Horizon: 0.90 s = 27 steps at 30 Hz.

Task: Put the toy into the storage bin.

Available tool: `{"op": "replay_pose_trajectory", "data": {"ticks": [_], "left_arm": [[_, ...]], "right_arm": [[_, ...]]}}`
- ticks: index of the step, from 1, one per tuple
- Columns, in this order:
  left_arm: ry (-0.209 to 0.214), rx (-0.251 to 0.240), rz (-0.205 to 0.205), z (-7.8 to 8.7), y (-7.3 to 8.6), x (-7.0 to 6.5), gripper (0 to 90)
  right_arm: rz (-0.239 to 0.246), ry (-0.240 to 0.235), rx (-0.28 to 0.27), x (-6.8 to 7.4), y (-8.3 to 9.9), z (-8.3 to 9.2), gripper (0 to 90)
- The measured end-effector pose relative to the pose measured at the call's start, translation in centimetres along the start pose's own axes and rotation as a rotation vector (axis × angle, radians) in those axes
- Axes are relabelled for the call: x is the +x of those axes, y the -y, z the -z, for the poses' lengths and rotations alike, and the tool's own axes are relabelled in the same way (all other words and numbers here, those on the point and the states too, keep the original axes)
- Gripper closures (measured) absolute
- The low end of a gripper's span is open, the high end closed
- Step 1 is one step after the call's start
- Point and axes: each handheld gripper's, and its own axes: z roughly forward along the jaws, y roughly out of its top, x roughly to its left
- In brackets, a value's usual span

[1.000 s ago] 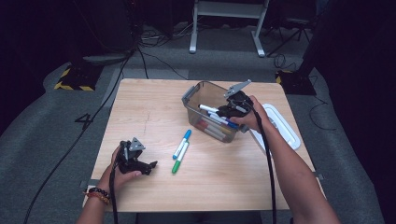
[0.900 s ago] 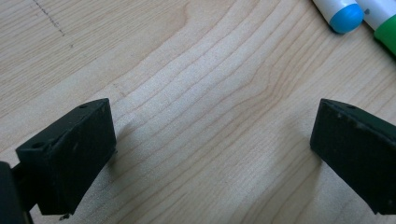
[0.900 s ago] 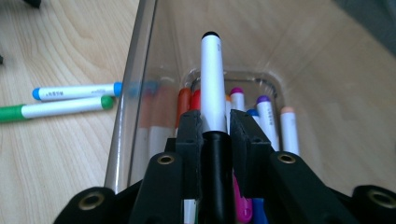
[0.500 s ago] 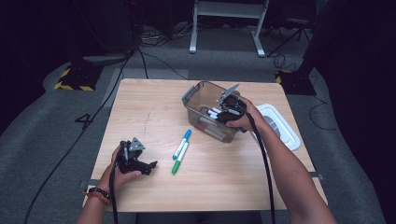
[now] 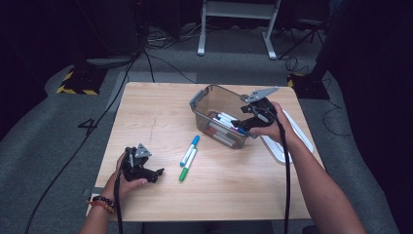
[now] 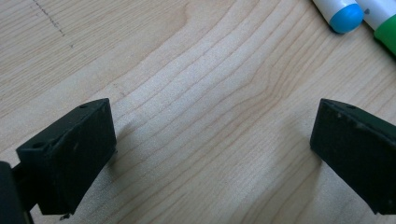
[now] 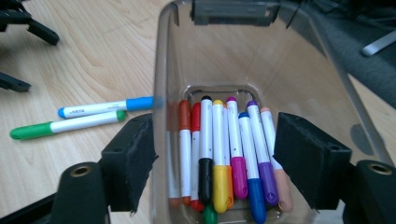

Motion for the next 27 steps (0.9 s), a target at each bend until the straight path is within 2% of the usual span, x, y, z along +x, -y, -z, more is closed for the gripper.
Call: {"op": "replay_pose_trajectory", "data": {"ticks": [1, 4, 7, 13, 19, 23, 27], "left_arm": [[0.0, 0.0, -0.002, 0.0, 0.0, 0.0, 0.5], [-0.001, 0.0, 0.002, 0.0, 0.0, 0.0, 0.5], [-0.001, 0.0, 0.002, 0.0, 0.0, 0.0, 0.5], [-0.004, -0.001, 0.004, 0.0, 0.0, -0.1, 0.5], [-0.004, -0.001, 0.006, 0.0, 0.0, -0.1, 0.5], [-0.003, 0.0, 0.005, 0.0, 0.0, -0.1, 0.5], [-0.002, -0.001, 0.003, 0.0, 0.0, 0.0, 0.5]], "right_arm": [[0.011, 0.016, -0.018, 0.5, 0.2, 0.5, 26.0], [0.028, 0.018, -0.072, 2.1, 1.0, 2.2, 25.4], [0.03, -0.005, -0.122, 3.8, 2.2, 3.4, 25.3], [0.056, -0.045, -0.151, 7.5, 5.2, 3.6, 25.3], [0.088, -0.055, -0.141, 10.2, 7.9, 1.9, 25.2], [0.081, -0.08, -0.12, 11.1, 9.0, -0.6, 25.5], [0.071, -0.094, -0.103, 12.0, 9.0, -3.7, 25.6]]}}
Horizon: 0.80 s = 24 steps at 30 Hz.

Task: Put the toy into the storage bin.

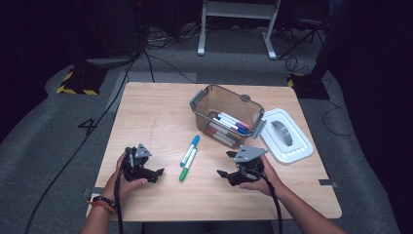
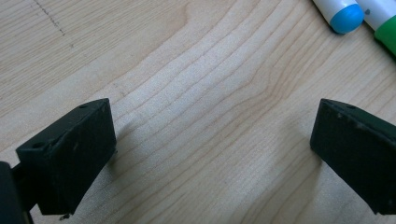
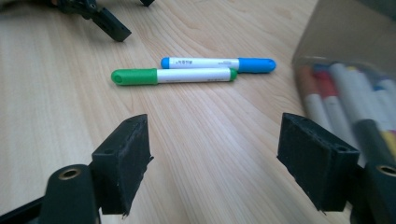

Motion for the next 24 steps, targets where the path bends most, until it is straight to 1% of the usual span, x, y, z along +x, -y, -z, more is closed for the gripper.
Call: {"op": "replay_pose_trajectory", "data": {"ticks": [1, 3, 5, 6, 7, 9, 11, 13, 15, 17, 19, 20, 22, 24], "left_arm": [[0.0, 0.0, -0.002, 0.0, 0.0, 0.0, 0.5], [-0.002, 0.002, -0.005, 0.0, 0.0, 0.0, 0.5], [0.0, 0.001, -0.002, 0.0, 0.0, 0.0, 0.5], [0.0, 0.001, 0.0, 0.0, 0.0, 0.0, 0.5], [0.0, 0.0, -0.002, 0.0, 0.0, 0.0, 0.5], [0.0, 0.001, -0.001, 0.0, 0.0, 0.0, 0.5], [0.0, 0.001, -0.007, 0.0, 0.0, 0.0, 0.5], [0.001, 0.002, -0.008, 0.0, 0.0, 0.0, 0.5], [0.001, 0.002, -0.008, 0.0, 0.0, 0.0, 0.5], [0.001, 0.002, -0.008, 0.0, 0.0, 0.0, 0.5], [0.001, 0.002, -0.008, 0.0, 0.0, 0.0, 0.5], [0.001, 0.001, -0.008, 0.0, 0.0, 0.0, 0.5], [0.001, 0.002, -0.008, 0.0, 0.0, 0.0, 0.5], [0.001, 0.001, -0.008, 0.0, 0.0, 0.0, 0.5]], "right_arm": [[-0.005, -0.008, 0.0, 0.2, -0.1, -0.9, 25.6], [0.0, -0.017, 0.007, 0.6, -0.4, -2.7, 25.8], [-0.003, -0.039, 0.011, 1.1, -0.7, -4.2, 25.8], [0.0, -0.044, 0.02, 1.5, -1.1, -5.2, 25.8], [0.014, -0.043, 0.024, 2.1, -1.5, -6.1, 25.8], [0.02, -0.048, 0.023, 2.7, -2.0, -7.1, 25.7], [0.014, -0.045, 0.03, 3.3, -2.6, -8.3, 25.3], [0.004, -0.045, 0.015, 3.7, -3.0, -9.1, 25.4], [0.001, -0.027, 0.021, 4.0, -3.3, -9.9, 25.2], [-0.016, -0.029, 0.018, 4.2, -3.4, -10.5, 25.1], [-0.002, -0.015, 0.03, 4.4, -3.5, -10.9, 25.0], [0.004, -0.006, 0.037, 4.3, -3.4, -11.2, 24.2], [-0.028, -0.014, 0.034, 4.0, -3.2, -11.4, 23.4], [-0.036, -0.006, 0.04, 3.7, -3.2, -11.3, 23.4]]}}
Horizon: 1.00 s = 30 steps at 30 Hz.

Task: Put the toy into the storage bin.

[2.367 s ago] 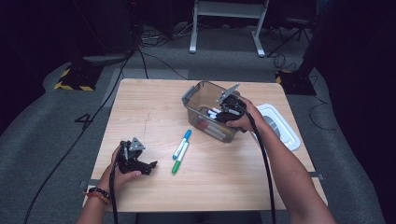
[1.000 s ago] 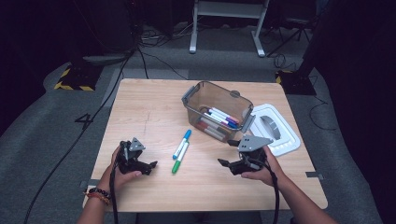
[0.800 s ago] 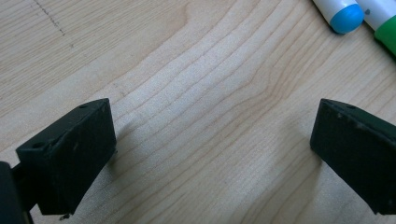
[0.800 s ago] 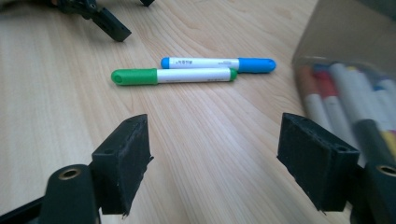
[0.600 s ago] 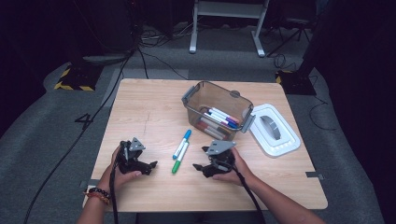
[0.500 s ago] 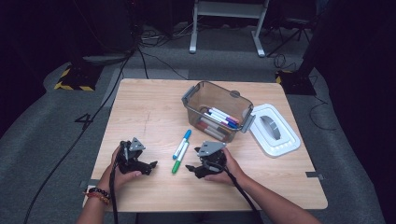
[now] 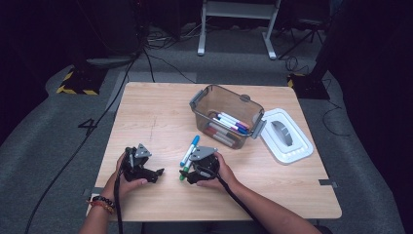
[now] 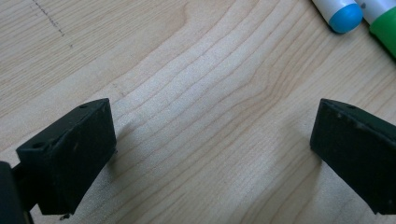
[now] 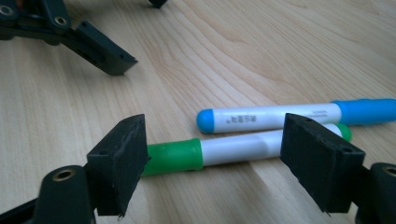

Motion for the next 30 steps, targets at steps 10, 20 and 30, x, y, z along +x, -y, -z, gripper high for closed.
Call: {"op": "replay_pose_trajectory", "data": {"ticks": [10, 20, 30], "left_arm": [[0.0, 0.0, 0.0, 0.0, 0.0, 0.0, 0.5], [-0.001, -0.001, -0.005, 0.1, 0.1, 0.0, 0.5], [-0.003, -0.001, -0.005, 0.1, 0.1, 0.0, 0.5]], "right_arm": [[-0.029, 0.015, 0.017, -1.1, 0.3, 1.5, 25.1], [-0.05, 0.06, 0.049, -0.5, 0.6, 0.1, 24.4], [-0.051, 0.029, 0.111, -2.0, 4.0, 3.9, 37.6]]}}
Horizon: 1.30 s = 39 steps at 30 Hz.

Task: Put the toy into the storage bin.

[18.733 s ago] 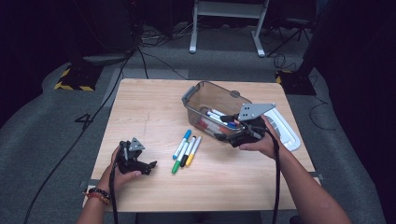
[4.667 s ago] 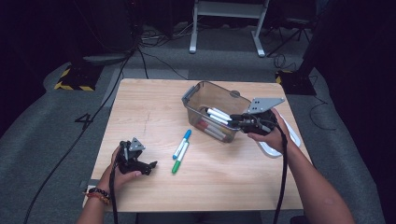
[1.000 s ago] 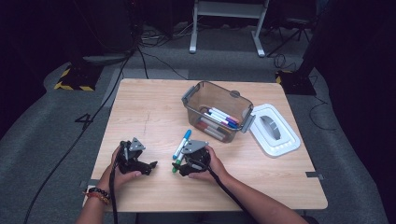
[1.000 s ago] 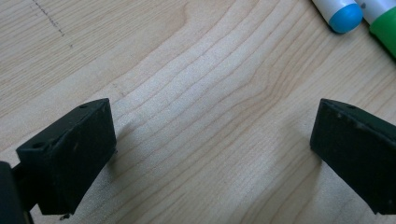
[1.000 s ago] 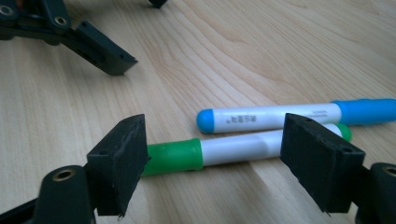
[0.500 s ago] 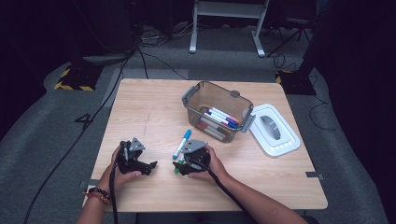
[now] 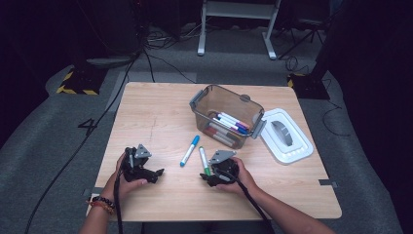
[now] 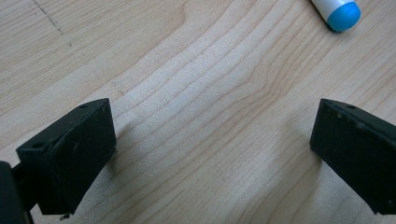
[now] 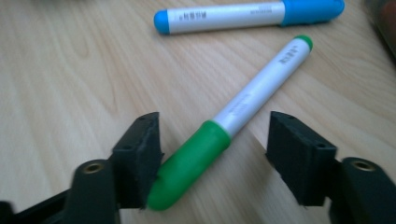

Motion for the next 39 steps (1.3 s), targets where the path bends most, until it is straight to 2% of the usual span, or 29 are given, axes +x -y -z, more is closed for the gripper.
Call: {"op": "replay_pose_trajectory", "data": {"ticks": [4, 7, 9, 10, 14, 17, 19, 24, 30, 39], "left_arm": [[0.0, 0.0, 0.001, 0.0, 0.0, 0.0, 0.5], [0.0, 0.0, 0.002, 0.0, 0.0, 0.0, 0.5], [0.0, 0.0, 0.001, 0.0, 0.0, 0.0, 0.5], [0.0, 0.0, 0.002, 0.0, 0.0, 0.0, 0.5], [0.0, 0.0, 0.001, 0.0, 0.0, 0.0, 0.5], [0.0, 0.0, 0.001, 0.0, 0.0, 0.0, 0.5], [0.0, 0.0, 0.001, 0.0, 0.0, 0.0, 0.5], [0.001, 0.0, 0.002, 0.0, 0.0, 0.0, 0.5], [0.0, 0.0, 0.001, 0.0, 0.0, 0.0, 0.5], [0.0, 0.0, 0.001, 0.0, 0.0, 0.0, 0.5]], "right_arm": [[-0.011, -0.028, 0.003, -1.5, 1.4, 1.4, 49.6], [-0.031, -0.017, 0.008, -2.7, 1.8, 1.9, 55.9], [-0.03, -0.017, 0.008, -2.9, 1.8, 1.9, 56.6], [-0.038, -0.012, 0.003, -3.8, 1.9, 1.9, 58.0], [-0.048, 0.0, -0.006, -5.0, 1.8, 1.6, 57.9], [-0.047, -0.012, -0.026, -5.8, 1.9, 1.5, 69.7], [-0.049, -0.021, -0.037, -6.2, 2.1, 1.5, 73.9], [-0.027, -0.014, -0.026, -6.5, 2.2, 1.8, 74.9], [0.004, -0.025, -0.006, -6.9, 2.5, 2.4, 74.9], [0.042, -0.066, -0.038, -6.7, 2.3, 4.6, 75.0]]}}
